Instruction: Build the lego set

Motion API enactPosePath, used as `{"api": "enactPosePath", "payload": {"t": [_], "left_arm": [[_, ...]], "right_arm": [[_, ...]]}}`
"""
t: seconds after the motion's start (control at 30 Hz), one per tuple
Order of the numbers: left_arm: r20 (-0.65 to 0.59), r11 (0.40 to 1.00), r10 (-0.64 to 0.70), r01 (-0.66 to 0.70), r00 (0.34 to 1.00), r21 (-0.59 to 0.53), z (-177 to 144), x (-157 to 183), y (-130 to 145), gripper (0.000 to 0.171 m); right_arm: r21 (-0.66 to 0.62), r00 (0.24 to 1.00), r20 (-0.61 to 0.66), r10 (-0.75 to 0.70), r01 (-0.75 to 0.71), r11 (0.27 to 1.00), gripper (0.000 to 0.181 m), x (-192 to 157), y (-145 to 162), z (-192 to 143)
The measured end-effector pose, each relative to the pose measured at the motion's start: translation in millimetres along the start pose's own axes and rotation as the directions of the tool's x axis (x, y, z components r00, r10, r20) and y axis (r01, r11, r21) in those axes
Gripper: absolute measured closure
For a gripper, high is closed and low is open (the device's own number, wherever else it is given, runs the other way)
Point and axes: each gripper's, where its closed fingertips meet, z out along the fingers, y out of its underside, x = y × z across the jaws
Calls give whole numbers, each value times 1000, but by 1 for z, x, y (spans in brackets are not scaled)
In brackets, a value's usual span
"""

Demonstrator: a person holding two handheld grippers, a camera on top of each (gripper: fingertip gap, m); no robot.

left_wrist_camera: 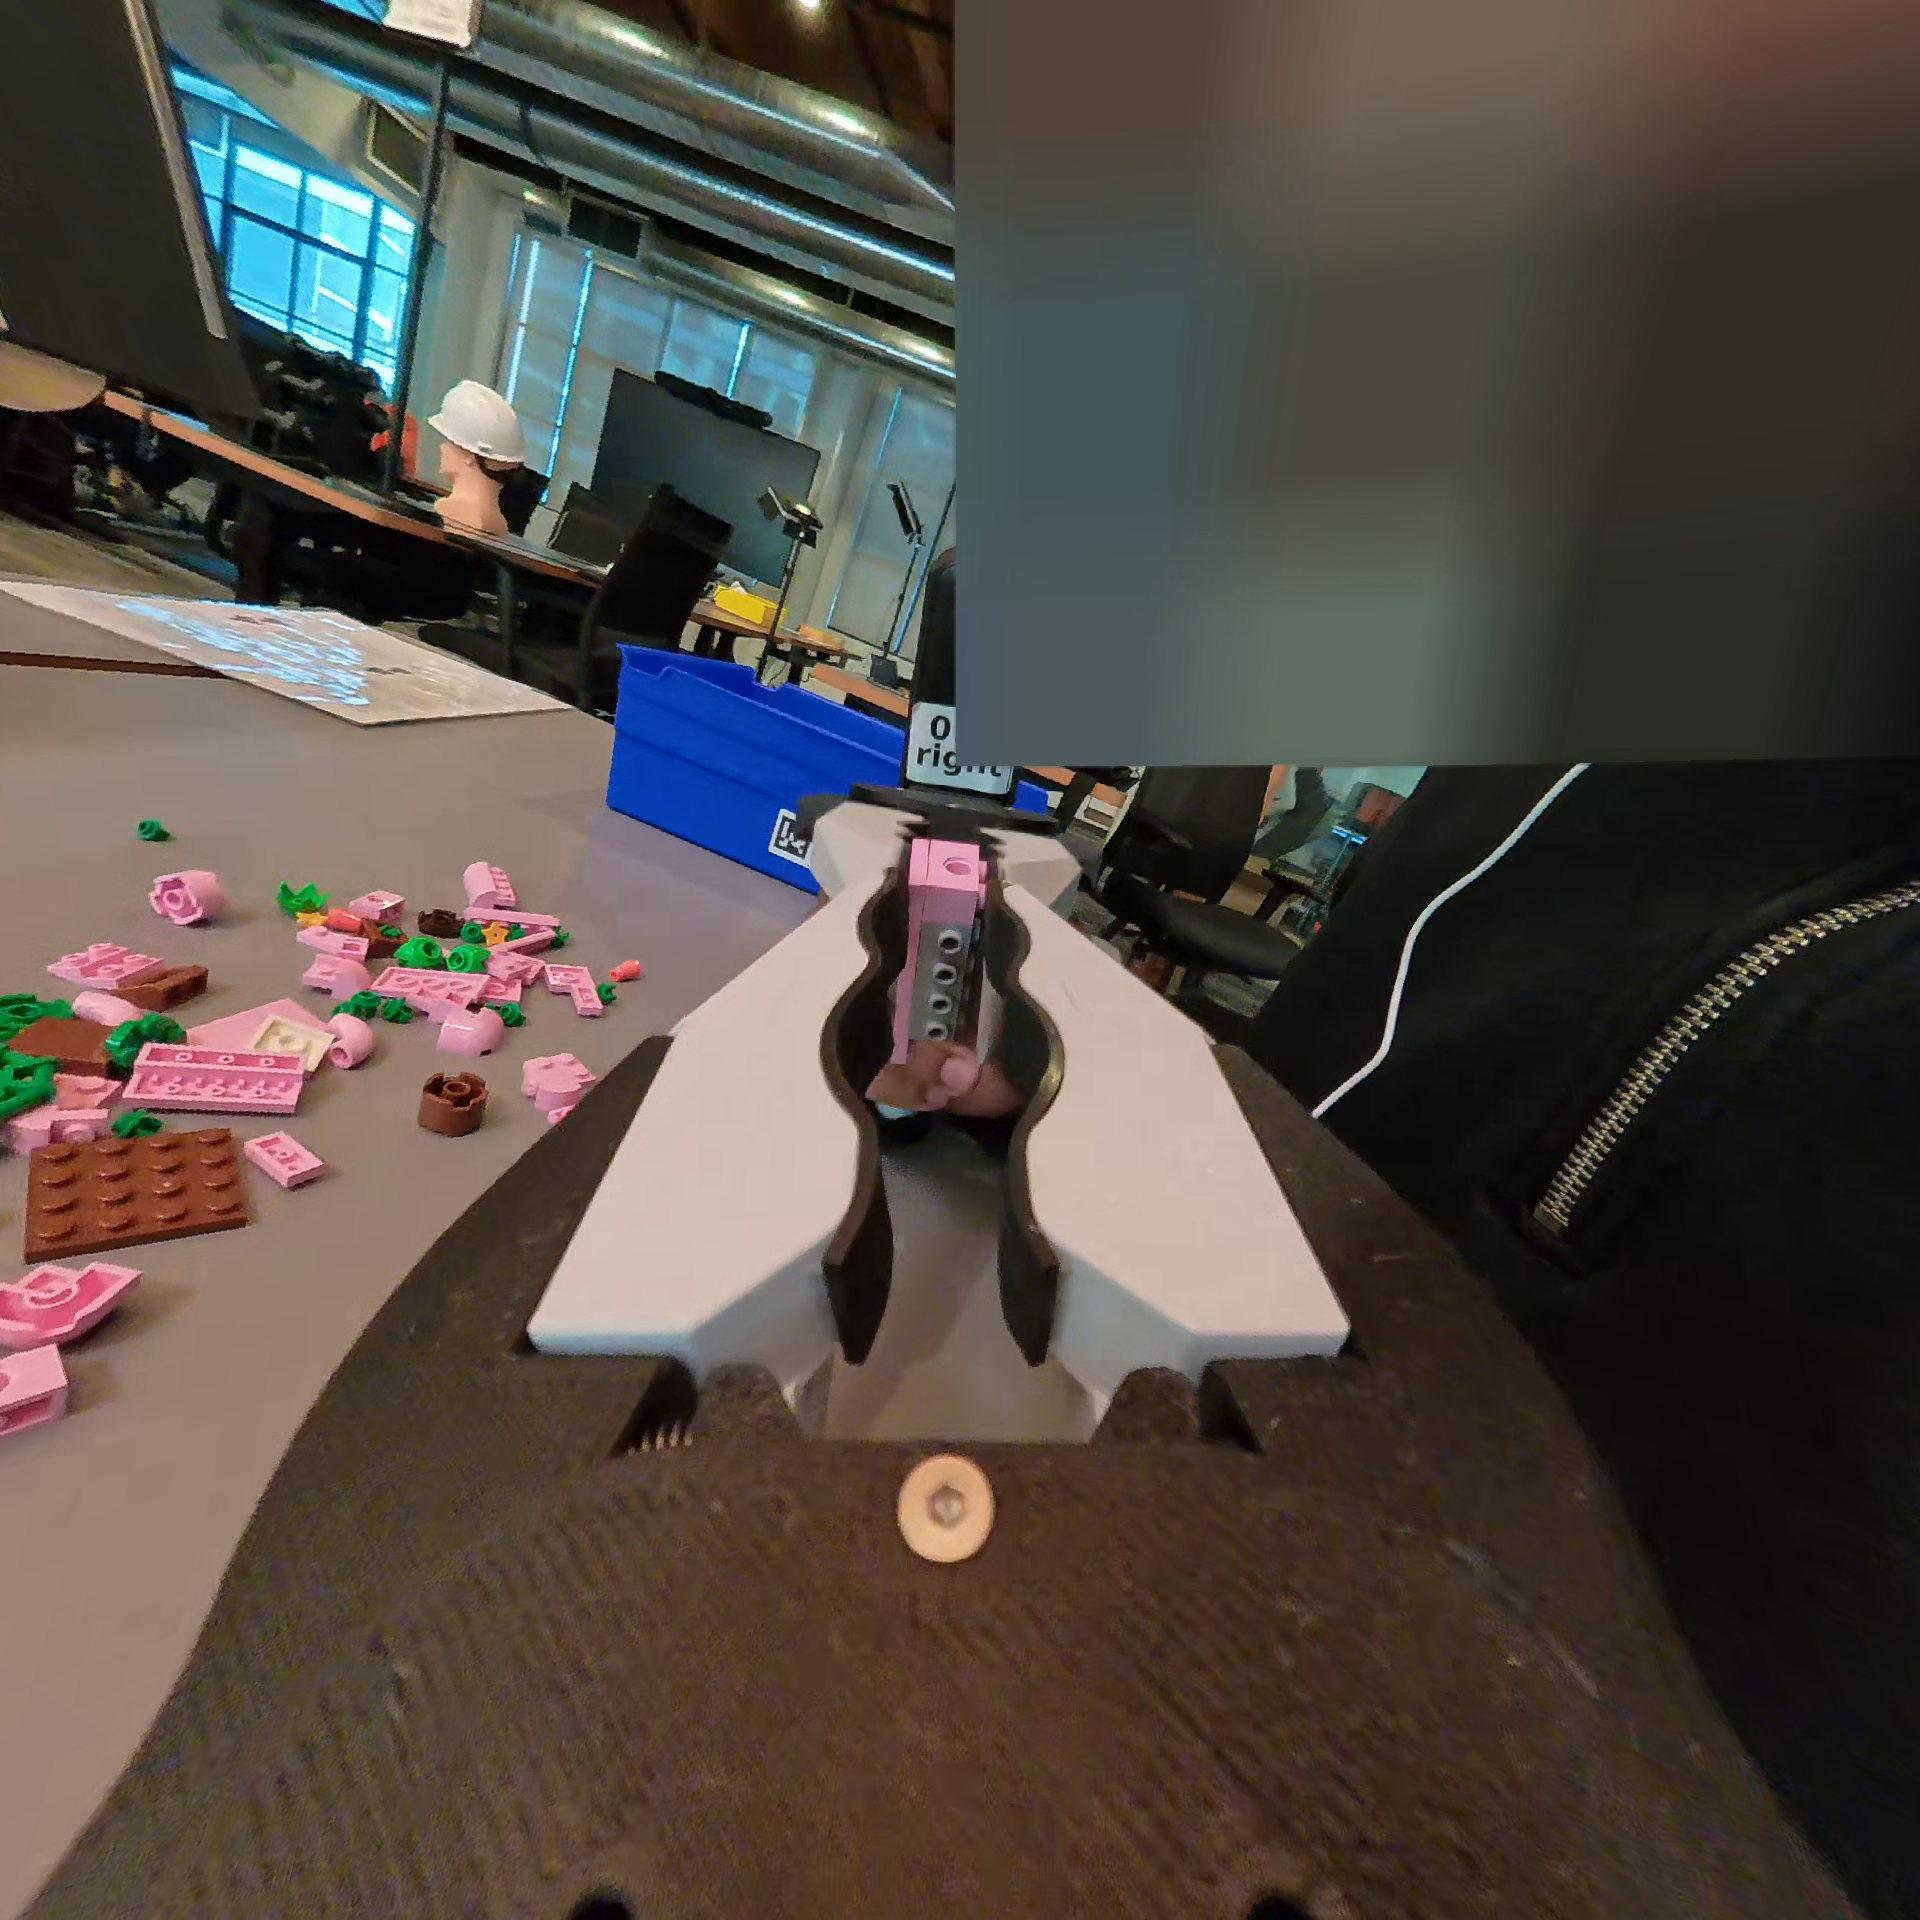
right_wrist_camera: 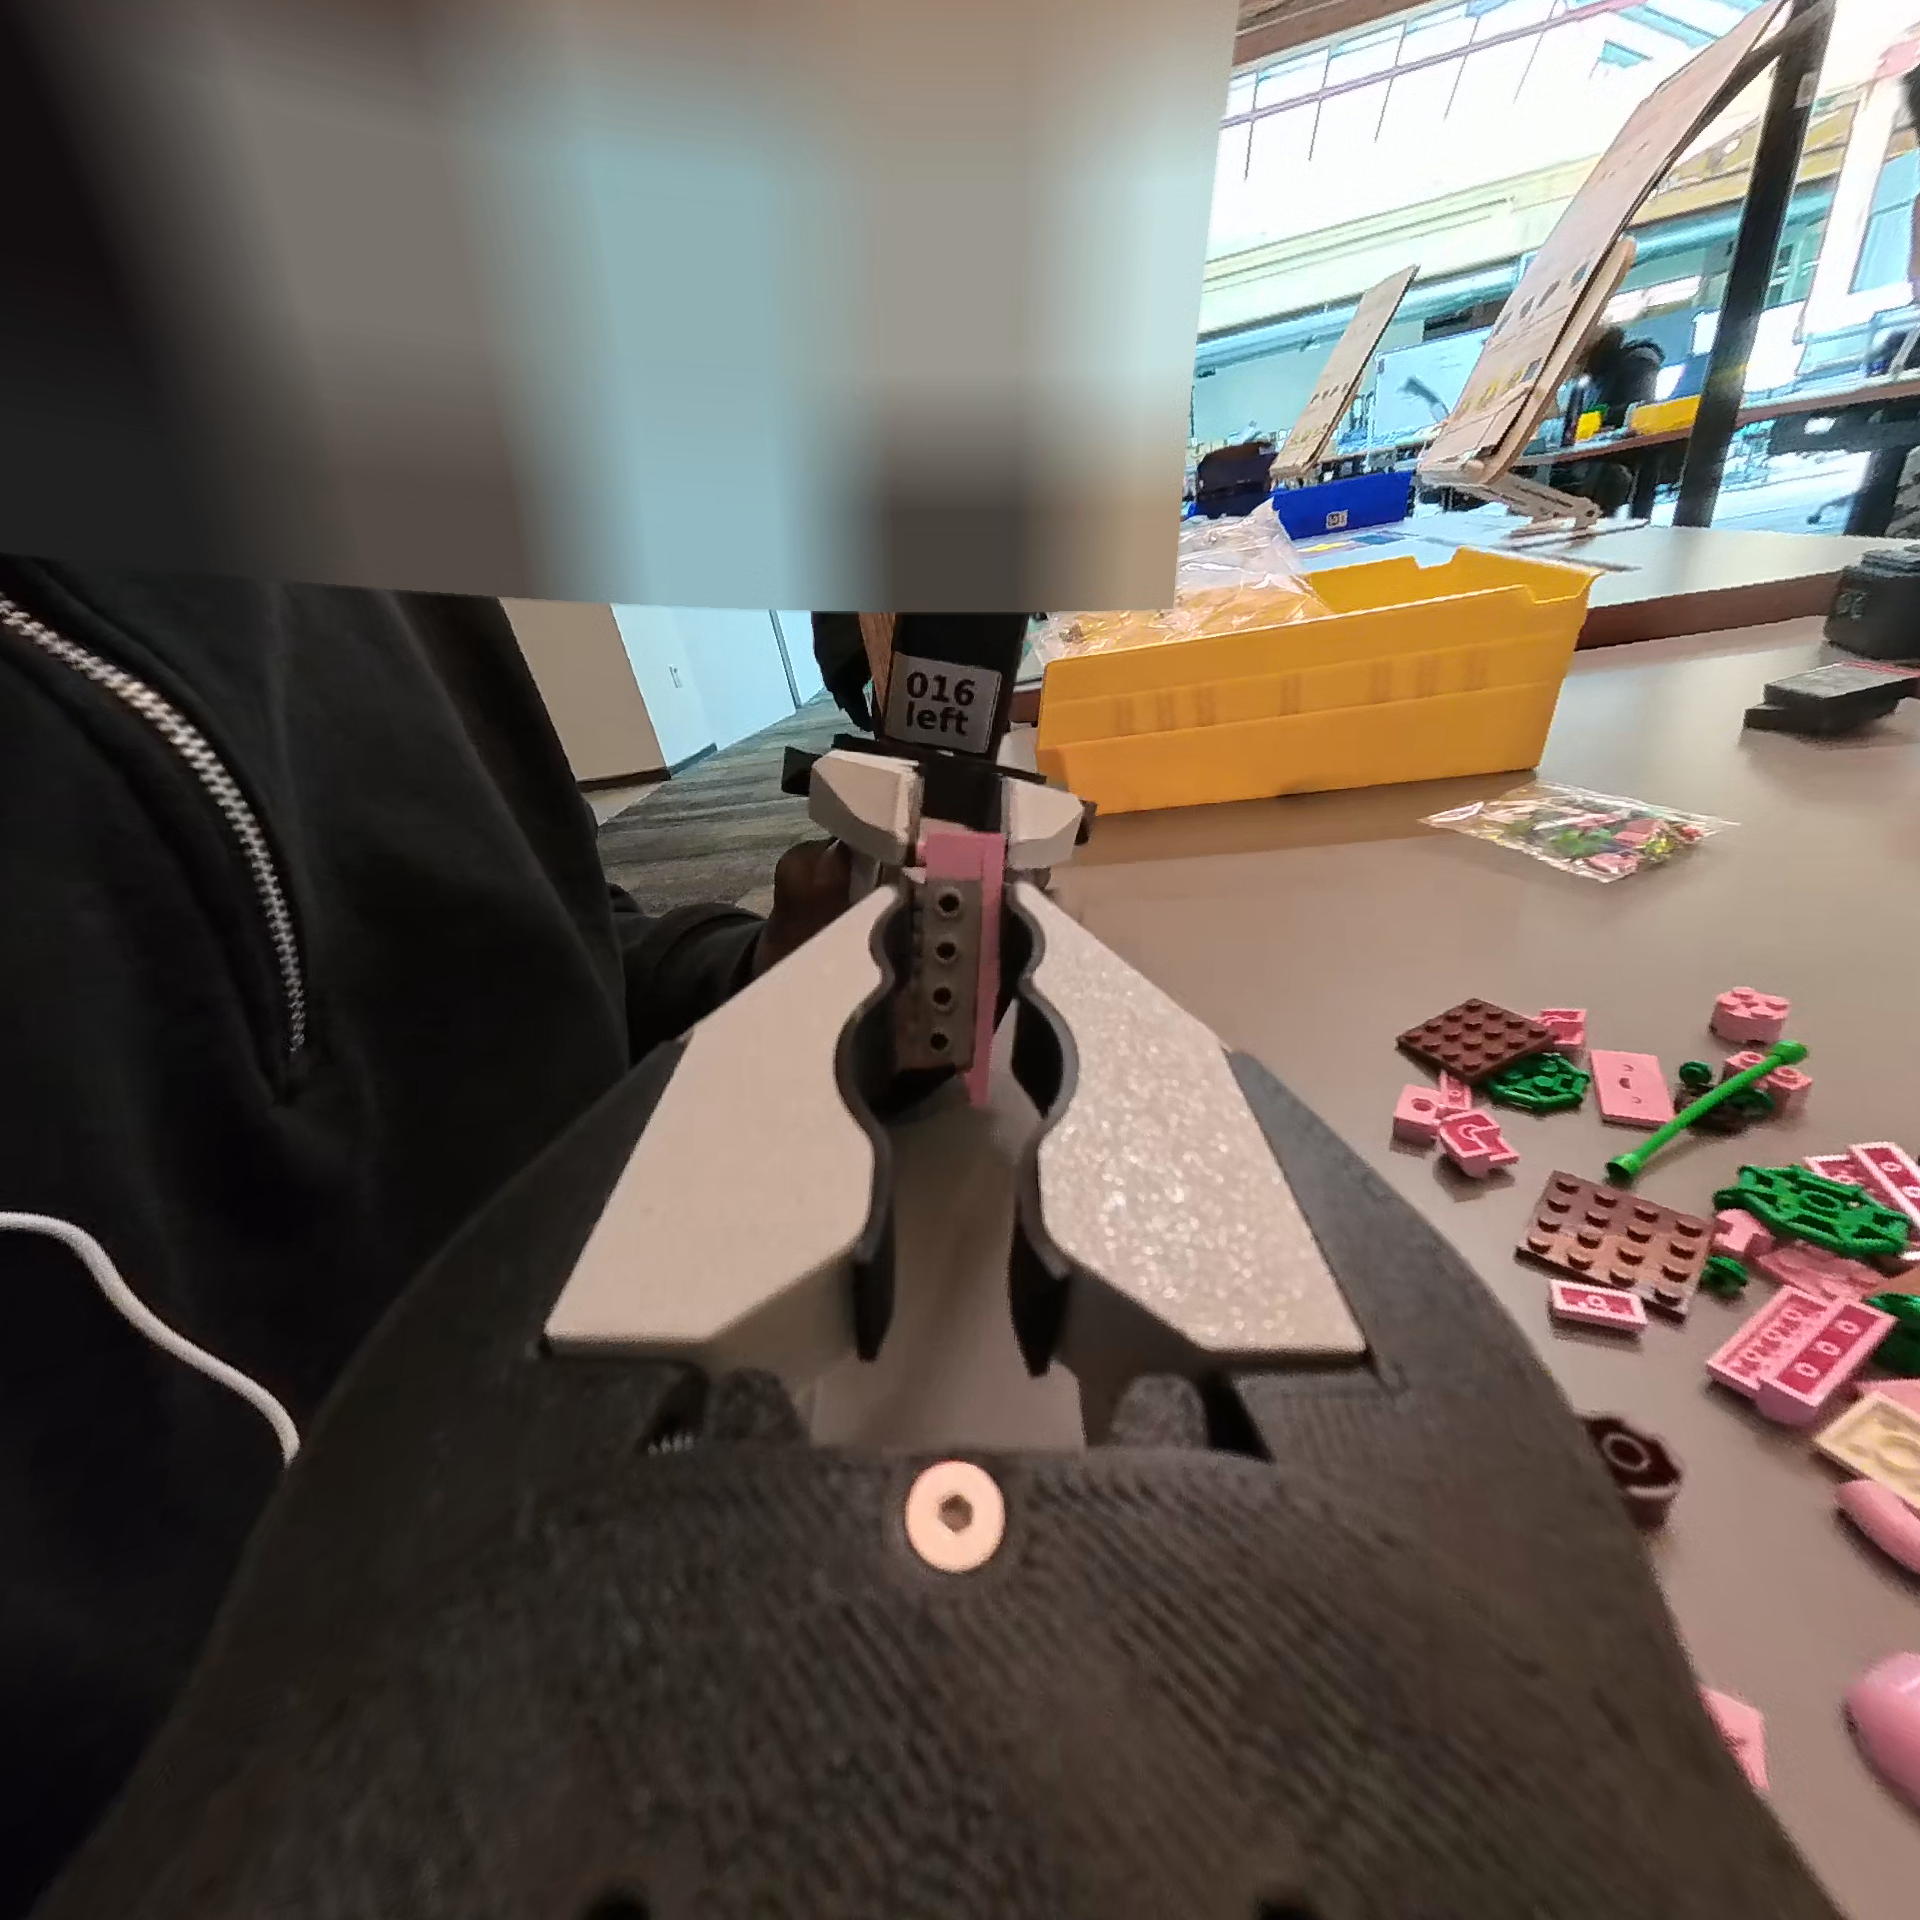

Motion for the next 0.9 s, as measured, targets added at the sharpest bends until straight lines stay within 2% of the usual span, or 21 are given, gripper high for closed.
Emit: {"api": "enactPosePath", "payload": {"t": [0.2, 0.4, 0.63, 0.73, 0.9], "left_arm": [[9, 1000, -3, 3, 1000, 3, -1, -2, -1, 160], [10, 1000, 10, -10, 1000, -13, 1, -1, 2, 160], [-2, 1000, 7, -7, 1000, -9, 1, 1, 1, 160], [-1, 1000, 9, -9, 1000, -15, 1, 1, 2, 160], [3, 1000, 13, -13, 1000, -25, 2, 0, 4, 160]], "right_arm": [[38, 1000, -24, -19, 20, 999, 156, 1, -8, -4], [137, 999, 1, 37, -37, 990, 157, 2, -24, -16], [81, 999, 17, 43, -44, 996, 158, -1, -14, -9], [59, 999, 19, 33, -34, 998, 168, -1, -11, -8], [37, 998, 28, 53, -54, 998, 168, -1, -10, -9]]}}
